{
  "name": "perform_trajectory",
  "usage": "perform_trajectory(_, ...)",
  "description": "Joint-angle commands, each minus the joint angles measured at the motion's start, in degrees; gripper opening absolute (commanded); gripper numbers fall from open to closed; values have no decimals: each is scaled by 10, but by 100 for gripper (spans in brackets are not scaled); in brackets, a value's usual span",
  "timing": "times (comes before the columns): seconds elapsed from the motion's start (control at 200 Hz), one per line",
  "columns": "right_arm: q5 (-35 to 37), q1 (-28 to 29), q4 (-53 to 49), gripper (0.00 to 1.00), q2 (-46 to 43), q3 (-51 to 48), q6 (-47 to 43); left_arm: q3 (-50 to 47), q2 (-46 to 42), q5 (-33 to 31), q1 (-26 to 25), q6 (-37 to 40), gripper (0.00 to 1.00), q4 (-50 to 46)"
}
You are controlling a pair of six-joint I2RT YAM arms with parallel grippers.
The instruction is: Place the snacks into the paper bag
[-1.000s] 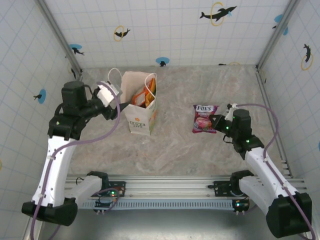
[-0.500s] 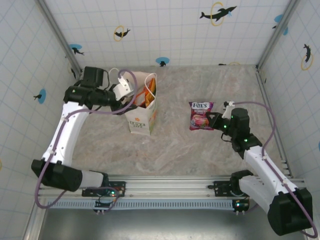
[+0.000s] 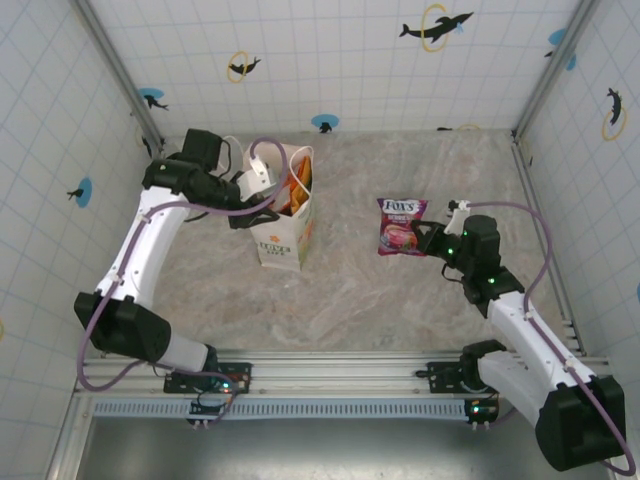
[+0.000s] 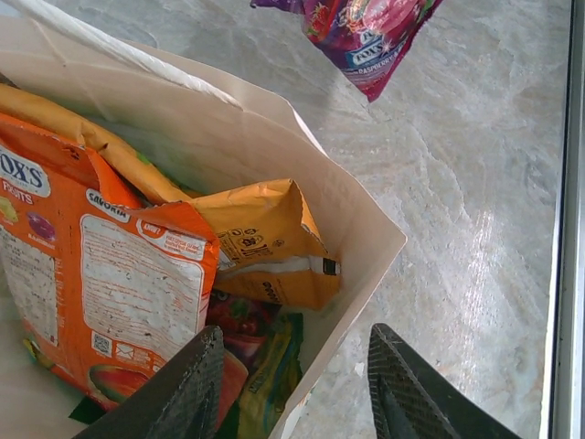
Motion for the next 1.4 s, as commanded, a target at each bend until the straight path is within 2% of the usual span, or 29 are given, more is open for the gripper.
perform_trajectory(0.0,6,2,47,0,-1,-5,-1,-5,10,12,-6,30,42,-9)
perform_trajectory(0.315,14,0,43,0,-11,-7,-3,-16,16,27,-16,38,26,3)
perform_trajectory(0.475,16,-1,41,0,-16,-5,-5,-13,14,42,-18,47,0,-1)
perform_trajectory(0.686,17,-5,50,0,-14,-3,-5,-1,13,44,-31,48,0,-2)
perform_trajectory(0.791,14,-5,59,0,-10,-2,-1,-5,1,64,-40,47,0,26)
perform_trajectory(0.966,13,-4,73,0,-6,3,4,-29,-16,52,-68,16,0,96)
perform_trajectory(1.101,16,0,78,0,-4,14,4,-36,-7,52,-82,6,0,106)
perform_trajectory(1.146,18,1,80,0,-2,19,4,-37,-6,47,-87,2,4,109)
perform_trajectory(1.196,20,4,82,0,-1,25,4,-38,-9,41,-90,-11,18,121)
perform_trajectory(1.271,26,10,84,0,1,33,2,-46,-23,33,-90,-40,26,155)
perform_trajectory(1.286,28,12,84,0,0,35,2,-49,-28,33,-90,-46,31,163)
perform_trajectory(1.396,42,27,93,0,4,50,3,-91,-76,22,-90,-152,52,266)
